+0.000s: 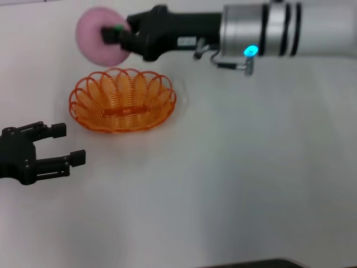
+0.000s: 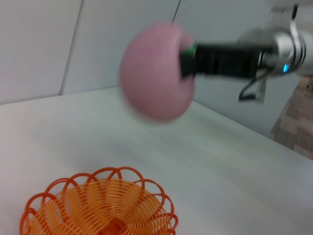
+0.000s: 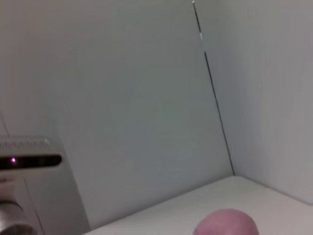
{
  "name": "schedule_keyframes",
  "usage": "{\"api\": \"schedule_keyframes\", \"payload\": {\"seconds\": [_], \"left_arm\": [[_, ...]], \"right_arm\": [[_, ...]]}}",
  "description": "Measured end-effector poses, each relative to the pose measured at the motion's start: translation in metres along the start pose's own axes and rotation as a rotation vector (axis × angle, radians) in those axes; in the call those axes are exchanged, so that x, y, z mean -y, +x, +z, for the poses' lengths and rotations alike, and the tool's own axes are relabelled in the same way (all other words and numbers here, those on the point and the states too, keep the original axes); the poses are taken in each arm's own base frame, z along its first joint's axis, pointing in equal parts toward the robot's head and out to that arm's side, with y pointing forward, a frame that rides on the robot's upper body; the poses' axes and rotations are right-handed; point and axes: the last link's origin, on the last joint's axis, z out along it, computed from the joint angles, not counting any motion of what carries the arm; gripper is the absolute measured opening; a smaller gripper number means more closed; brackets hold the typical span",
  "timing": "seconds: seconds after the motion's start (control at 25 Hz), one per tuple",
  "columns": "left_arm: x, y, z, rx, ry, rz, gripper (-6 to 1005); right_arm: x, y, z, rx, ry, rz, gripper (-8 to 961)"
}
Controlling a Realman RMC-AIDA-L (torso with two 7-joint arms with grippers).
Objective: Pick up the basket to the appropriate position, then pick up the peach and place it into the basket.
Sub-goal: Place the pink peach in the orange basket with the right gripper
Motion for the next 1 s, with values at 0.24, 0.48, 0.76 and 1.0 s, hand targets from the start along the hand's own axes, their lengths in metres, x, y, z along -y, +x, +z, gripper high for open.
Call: {"api": "schedule_keyframes", "payload": {"seconds": [0.24,0.48,0.76,1.0], "left_arm": [[0.000,0.000,0.000,-0.001,0.001,-0.002,858],[0.000,-0.002,0.002,-0.003,-0.003,-0.010,859],[0.000,-0.001,0.002,-0.004,-0.005,-0.009,858],[0.000,-0.001,0.002,-0.003,-0.007,-0.015,858]], "right_arm": [[0.001,0.031,0.009,-0.042,0.073,0.025,164],[0.006,0.048,0.010,-0.118,0.134,0.088,226],[0.006,0.049,0.010,-0.137,0.130,0.086,370],[0.006,0.049,0.008,-0.137,0.125,0.110,558]]}}
